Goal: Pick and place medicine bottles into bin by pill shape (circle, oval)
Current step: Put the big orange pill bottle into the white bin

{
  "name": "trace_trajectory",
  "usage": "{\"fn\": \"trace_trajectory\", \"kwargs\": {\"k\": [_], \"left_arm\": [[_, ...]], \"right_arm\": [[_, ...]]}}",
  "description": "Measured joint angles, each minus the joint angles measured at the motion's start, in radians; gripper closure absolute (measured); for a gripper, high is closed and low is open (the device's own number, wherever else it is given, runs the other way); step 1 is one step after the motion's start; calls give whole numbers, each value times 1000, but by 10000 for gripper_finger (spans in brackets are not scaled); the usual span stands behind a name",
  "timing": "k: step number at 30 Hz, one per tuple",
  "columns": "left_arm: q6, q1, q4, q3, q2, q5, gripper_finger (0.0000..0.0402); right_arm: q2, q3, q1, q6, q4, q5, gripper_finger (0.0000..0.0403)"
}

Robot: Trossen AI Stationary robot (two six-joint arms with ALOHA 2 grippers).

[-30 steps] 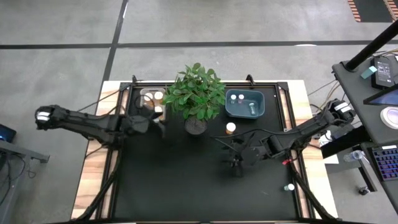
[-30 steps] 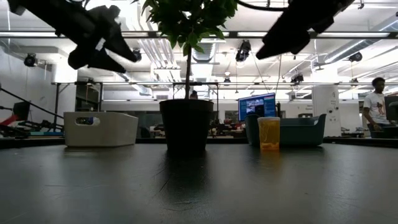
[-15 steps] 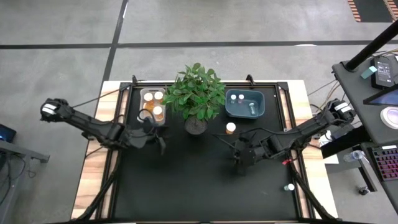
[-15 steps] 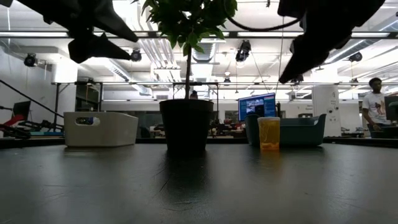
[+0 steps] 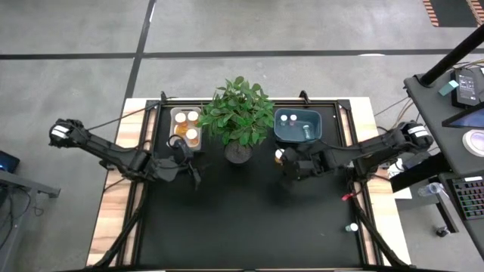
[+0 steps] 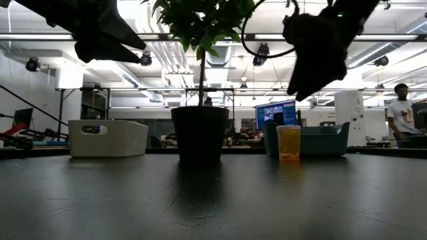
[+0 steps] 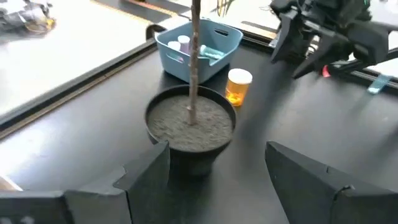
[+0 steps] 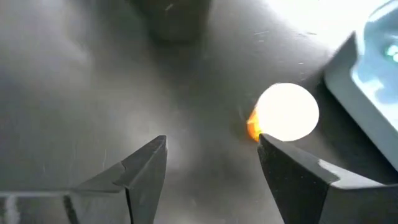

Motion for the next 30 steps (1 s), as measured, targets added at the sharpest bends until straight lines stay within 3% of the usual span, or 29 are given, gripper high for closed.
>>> {"fn": "trace_trajectory", "kwargs": {"k": [9,19,30], "left_arm": [[63,0,0,-29,-2,-47,155],[141,0,3,-12,-78,-48,155],[134,-4,-2,-38,-99,-30,155]], "right_arm": [[0,53,-97,134,-56,-3,163],[2,19,-100,367,-56,112,163],[147,54,-101,428,-62,132,163]]}}
